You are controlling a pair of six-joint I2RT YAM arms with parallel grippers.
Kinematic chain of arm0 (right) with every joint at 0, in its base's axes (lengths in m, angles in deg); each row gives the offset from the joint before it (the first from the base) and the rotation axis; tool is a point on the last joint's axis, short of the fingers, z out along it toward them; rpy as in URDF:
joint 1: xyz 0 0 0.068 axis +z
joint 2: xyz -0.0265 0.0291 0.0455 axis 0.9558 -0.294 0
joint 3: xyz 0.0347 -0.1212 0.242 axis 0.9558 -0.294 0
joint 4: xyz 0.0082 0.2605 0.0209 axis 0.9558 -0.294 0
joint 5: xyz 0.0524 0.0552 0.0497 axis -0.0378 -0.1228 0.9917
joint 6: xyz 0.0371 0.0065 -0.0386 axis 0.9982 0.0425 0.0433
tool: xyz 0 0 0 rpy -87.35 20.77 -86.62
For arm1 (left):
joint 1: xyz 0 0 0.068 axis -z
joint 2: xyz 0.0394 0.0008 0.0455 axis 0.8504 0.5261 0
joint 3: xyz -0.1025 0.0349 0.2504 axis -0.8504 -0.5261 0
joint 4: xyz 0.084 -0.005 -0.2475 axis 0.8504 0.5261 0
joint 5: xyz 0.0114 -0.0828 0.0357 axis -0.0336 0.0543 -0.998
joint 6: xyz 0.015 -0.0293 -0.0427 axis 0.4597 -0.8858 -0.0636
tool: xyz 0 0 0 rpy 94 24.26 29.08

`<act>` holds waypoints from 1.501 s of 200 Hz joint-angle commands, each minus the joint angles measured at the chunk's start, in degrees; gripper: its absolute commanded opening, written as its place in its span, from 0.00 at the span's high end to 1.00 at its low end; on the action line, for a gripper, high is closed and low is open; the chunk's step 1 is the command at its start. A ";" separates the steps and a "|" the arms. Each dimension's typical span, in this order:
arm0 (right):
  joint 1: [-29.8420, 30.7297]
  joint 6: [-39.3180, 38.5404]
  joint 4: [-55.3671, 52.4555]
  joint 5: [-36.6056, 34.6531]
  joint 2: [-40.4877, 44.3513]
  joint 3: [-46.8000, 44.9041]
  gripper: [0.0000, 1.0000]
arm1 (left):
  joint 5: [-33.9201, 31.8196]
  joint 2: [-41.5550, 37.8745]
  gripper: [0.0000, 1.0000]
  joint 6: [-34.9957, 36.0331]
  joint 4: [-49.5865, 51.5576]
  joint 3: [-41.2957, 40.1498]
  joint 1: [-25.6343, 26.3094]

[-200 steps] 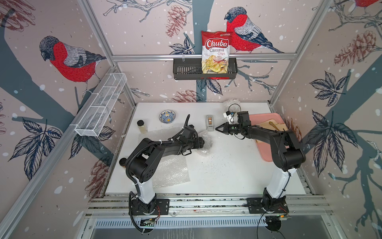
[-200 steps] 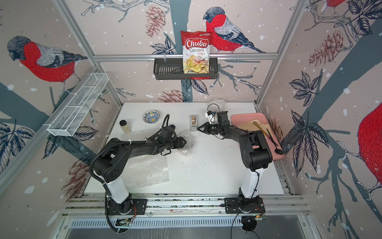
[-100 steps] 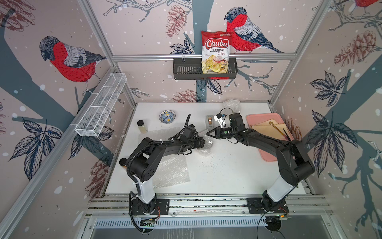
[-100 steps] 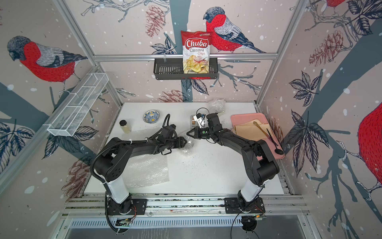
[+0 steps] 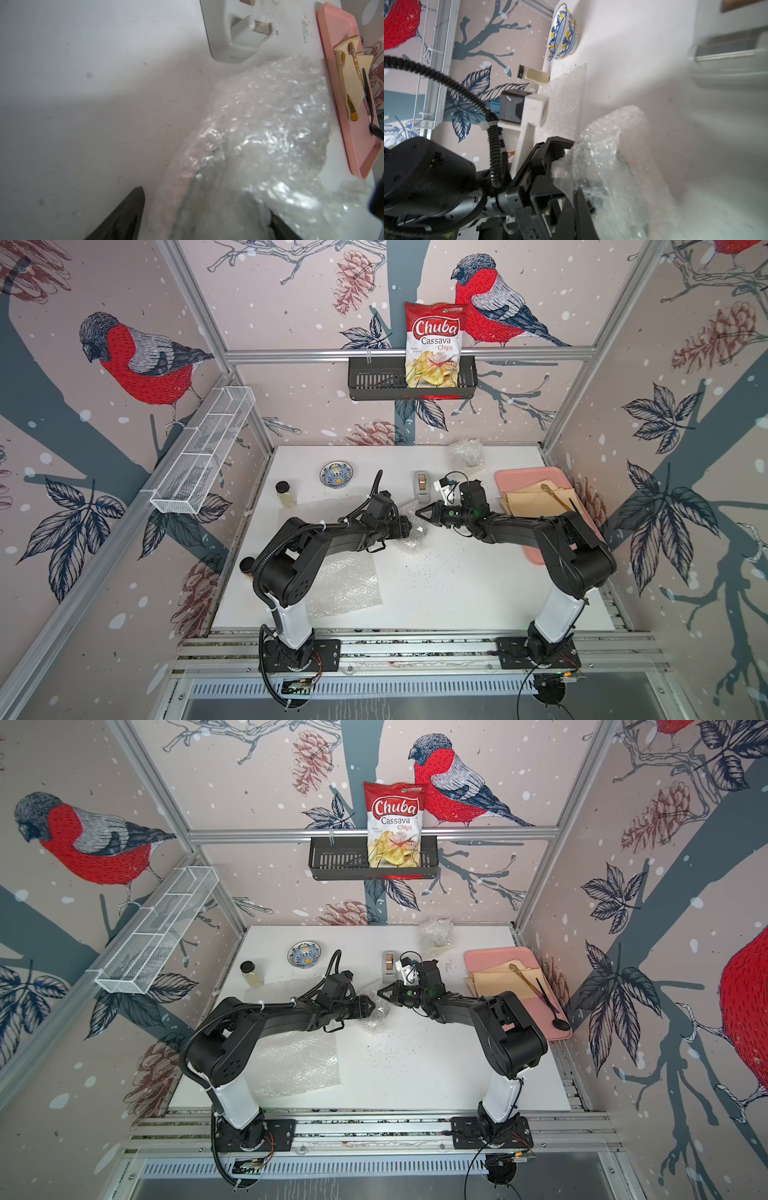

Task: Wrap bowls in bubble wrap
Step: Stick the tape on the bubble wrap.

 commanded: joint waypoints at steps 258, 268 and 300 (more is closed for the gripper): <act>3.27 -3.85 5.07 -20.77 3.15 -4.52 0.94 | -0.21 -13.82 0.45 -2.02 7.22 0.34 2.81; 3.76 -4.52 3.89 -22.44 3.80 -4.13 0.94 | 0.33 -13.62 0.54 -2.17 6.96 0.72 3.24; 4.82 -5.59 2.62 -24.94 4.67 -3.77 0.94 | -0.68 -13.88 0.56 -1.97 7.10 1.04 3.71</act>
